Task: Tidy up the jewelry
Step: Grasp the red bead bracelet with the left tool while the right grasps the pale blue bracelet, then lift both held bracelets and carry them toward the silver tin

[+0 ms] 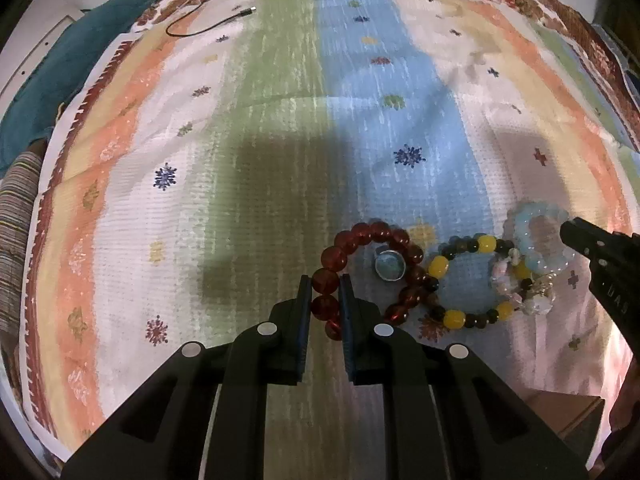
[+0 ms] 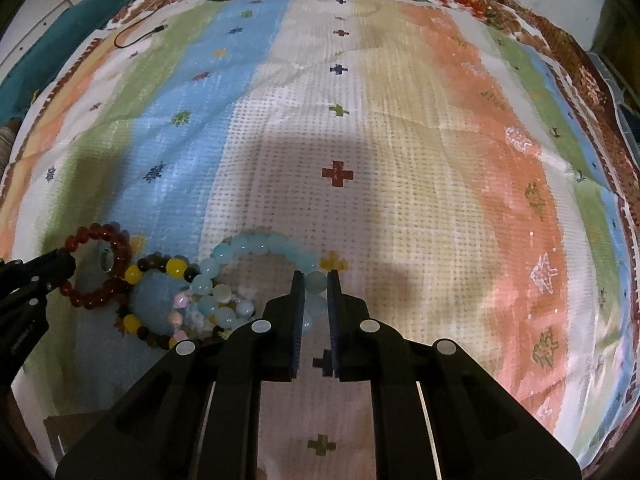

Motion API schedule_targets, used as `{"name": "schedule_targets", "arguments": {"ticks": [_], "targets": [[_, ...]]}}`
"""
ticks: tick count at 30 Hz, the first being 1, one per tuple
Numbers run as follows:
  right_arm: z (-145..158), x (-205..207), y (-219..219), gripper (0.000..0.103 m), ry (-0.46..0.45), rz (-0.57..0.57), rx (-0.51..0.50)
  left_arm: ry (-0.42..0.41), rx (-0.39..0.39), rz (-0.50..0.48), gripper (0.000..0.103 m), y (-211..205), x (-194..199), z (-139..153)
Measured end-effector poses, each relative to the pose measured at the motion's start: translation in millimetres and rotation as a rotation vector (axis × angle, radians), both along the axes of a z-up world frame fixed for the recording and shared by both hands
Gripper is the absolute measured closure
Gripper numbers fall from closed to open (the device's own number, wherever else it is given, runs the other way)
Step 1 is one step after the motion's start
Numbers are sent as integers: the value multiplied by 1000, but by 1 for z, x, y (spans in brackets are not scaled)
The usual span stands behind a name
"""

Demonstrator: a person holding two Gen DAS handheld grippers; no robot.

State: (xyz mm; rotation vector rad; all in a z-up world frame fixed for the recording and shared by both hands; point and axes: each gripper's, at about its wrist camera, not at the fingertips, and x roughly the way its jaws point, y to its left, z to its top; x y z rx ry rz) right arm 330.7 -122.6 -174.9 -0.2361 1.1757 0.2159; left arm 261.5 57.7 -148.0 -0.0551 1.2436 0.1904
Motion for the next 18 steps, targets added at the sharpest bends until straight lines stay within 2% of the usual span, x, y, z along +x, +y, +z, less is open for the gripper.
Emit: {"name": "schedule_targets", "arguments": {"ticks": [6, 18], "targets": [[1, -7, -13, 91, 2, -28, -11, -27, 13, 16, 90, 11, -1, 11], [36, -28, -17, 91, -55, -1, 22, -69, -35, 34, 90, 11, -14, 41]]}}
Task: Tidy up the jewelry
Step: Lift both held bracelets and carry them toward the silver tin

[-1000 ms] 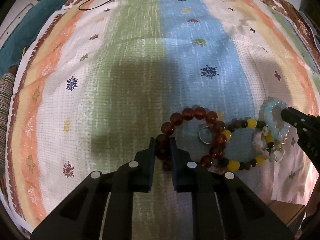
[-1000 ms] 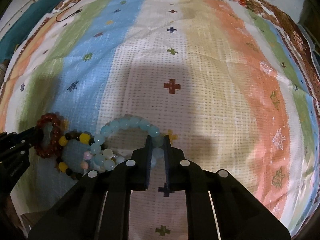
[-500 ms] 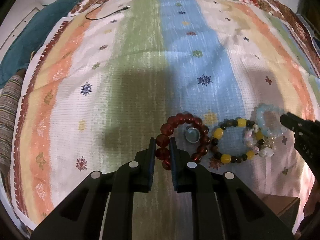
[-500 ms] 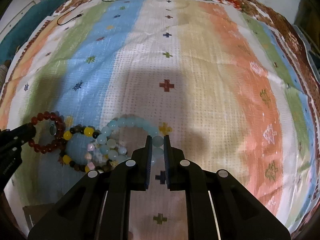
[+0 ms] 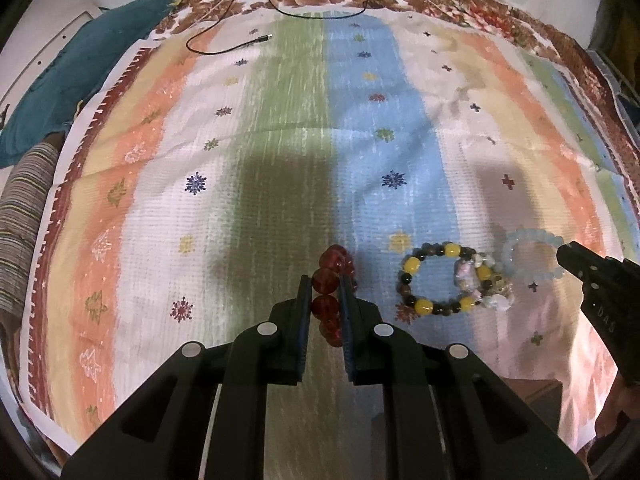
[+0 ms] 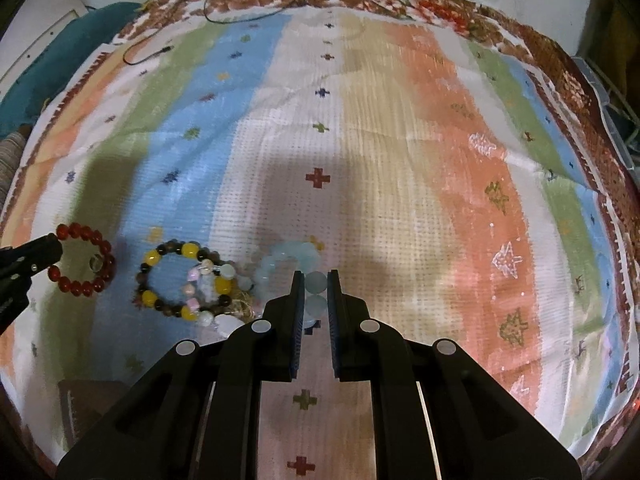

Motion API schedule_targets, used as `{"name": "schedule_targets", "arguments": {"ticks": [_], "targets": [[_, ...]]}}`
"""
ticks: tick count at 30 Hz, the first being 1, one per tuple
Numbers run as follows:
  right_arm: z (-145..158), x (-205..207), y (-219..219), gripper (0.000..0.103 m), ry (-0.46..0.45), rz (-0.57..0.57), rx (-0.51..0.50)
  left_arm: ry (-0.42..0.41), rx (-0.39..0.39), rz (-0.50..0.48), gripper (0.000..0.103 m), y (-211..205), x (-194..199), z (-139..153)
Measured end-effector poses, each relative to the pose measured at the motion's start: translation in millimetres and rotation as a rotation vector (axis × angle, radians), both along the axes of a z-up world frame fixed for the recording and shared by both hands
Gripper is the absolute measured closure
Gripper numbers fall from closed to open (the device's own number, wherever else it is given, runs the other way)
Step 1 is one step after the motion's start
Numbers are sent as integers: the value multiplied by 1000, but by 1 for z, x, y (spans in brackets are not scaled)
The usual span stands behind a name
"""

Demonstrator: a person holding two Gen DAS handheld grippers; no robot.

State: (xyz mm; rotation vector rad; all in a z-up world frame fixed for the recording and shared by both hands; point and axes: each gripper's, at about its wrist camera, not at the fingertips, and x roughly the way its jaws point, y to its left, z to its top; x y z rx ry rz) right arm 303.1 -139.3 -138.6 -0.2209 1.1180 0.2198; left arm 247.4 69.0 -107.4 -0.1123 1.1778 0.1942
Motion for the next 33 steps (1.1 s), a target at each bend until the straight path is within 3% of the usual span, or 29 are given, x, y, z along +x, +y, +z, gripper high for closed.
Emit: {"name": "schedule_targets", "arguments": {"ticks": [33], "targets": [[46, -44, 14, 91, -70, 103, 70, -97, -46, -15, 90, -15, -35, 45]]}}
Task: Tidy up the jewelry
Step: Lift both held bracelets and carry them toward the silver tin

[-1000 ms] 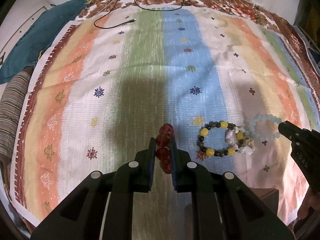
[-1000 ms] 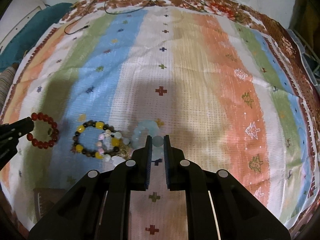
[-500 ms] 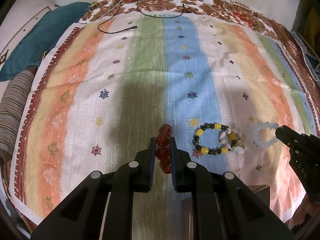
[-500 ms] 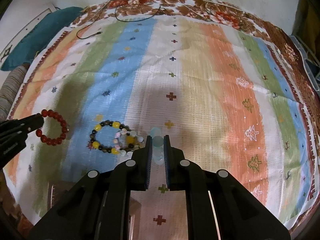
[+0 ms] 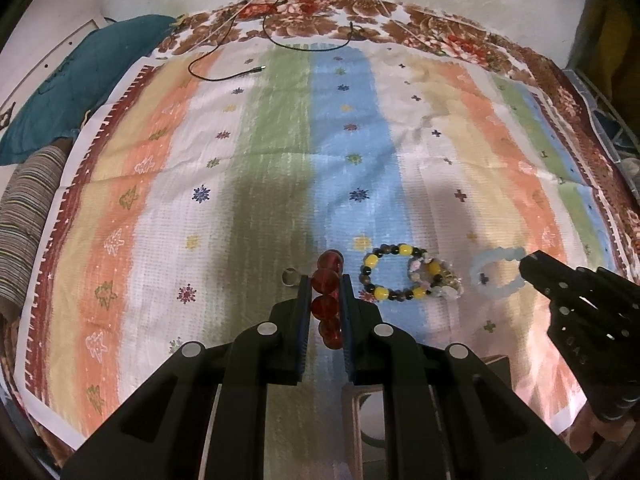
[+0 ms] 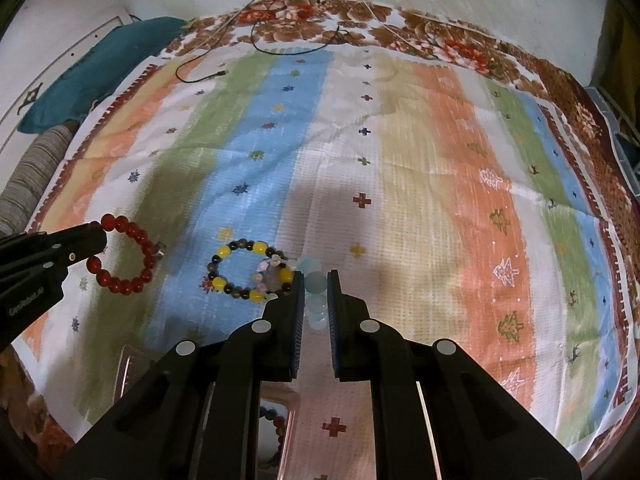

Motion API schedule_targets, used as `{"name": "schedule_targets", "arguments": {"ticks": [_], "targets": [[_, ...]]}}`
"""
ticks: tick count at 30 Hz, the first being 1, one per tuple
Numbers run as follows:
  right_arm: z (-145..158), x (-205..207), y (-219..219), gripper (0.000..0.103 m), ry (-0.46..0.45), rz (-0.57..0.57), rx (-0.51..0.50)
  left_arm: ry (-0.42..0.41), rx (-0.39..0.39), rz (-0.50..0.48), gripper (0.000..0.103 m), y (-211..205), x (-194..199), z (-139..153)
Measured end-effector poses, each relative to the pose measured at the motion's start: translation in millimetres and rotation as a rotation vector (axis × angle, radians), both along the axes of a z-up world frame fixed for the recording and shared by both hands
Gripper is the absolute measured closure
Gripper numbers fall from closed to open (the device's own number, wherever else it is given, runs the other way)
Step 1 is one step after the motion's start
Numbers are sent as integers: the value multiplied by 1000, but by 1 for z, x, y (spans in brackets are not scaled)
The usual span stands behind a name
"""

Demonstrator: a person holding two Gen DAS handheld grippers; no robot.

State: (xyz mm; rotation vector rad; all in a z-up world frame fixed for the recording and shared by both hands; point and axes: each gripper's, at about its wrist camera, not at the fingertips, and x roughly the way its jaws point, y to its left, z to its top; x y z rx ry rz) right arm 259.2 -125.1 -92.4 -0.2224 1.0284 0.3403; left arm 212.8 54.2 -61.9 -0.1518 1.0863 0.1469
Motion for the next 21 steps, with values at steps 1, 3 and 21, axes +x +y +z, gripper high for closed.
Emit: {"name": "schedule_targets", "arguments": {"ticks": [1, 3, 21], "targets": [[1, -1, 0, 91, 0, 1, 3, -5, -2, -3, 90, -1, -1, 2], [3, -4, -1, 91, -2, 3, 11, -13, -6, -8, 90, -3, -4, 5], [23, -34, -1, 91, -40, 47, 38, -68, -44, -33, 90, -13, -37, 27]]}}
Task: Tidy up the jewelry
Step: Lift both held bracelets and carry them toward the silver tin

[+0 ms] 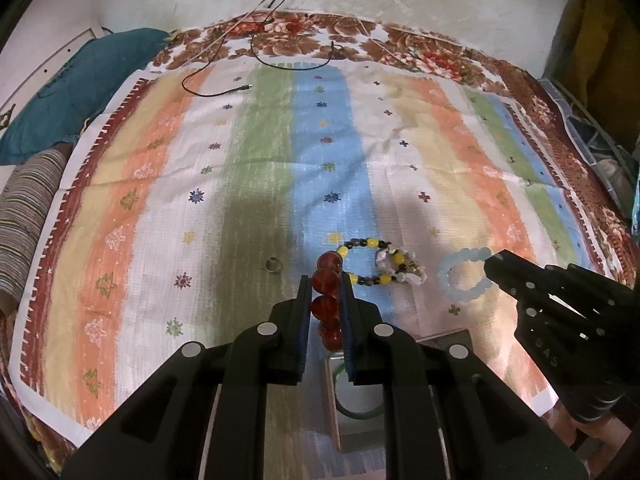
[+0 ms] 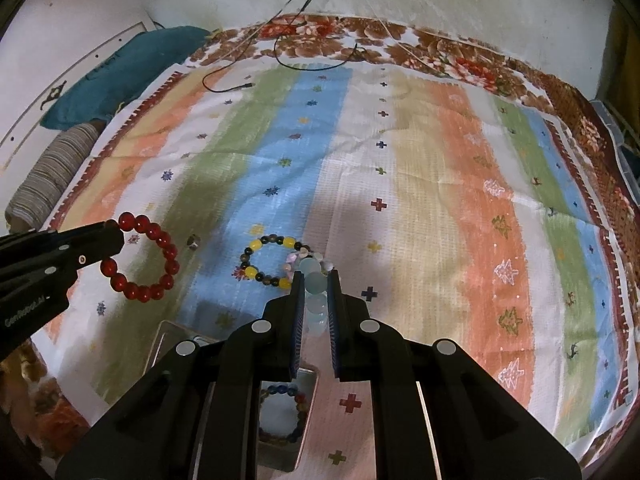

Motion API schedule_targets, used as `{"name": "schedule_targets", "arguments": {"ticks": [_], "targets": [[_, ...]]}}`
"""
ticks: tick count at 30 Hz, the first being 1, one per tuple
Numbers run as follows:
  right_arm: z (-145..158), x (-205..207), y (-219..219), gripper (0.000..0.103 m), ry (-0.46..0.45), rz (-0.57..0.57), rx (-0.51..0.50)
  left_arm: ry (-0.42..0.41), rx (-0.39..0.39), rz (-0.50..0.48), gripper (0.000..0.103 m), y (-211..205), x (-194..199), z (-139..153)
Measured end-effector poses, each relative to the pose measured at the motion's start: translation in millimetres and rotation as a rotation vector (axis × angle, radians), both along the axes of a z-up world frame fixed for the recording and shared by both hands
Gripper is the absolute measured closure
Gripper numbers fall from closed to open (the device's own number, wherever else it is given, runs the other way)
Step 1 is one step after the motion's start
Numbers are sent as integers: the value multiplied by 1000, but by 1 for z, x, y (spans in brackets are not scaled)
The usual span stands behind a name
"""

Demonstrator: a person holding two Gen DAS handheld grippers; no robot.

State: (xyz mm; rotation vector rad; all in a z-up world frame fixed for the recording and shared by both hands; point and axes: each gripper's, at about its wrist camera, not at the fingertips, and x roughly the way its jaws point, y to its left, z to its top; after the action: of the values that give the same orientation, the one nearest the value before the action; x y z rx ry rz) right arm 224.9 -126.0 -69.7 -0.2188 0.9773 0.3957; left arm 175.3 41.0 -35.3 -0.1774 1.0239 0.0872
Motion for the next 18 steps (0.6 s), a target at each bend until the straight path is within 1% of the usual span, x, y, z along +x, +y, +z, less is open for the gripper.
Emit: {"name": "schedule_targets", "arguments": {"ticks": [7, 18], "targets": [[7, -13, -3, 91, -5, 9, 19, -13, -8, -17, 90, -9, -12, 5], [18, -36, -3, 91, -42, 40, 34, -36, 12, -45, 90, -25, -34, 9]]}}
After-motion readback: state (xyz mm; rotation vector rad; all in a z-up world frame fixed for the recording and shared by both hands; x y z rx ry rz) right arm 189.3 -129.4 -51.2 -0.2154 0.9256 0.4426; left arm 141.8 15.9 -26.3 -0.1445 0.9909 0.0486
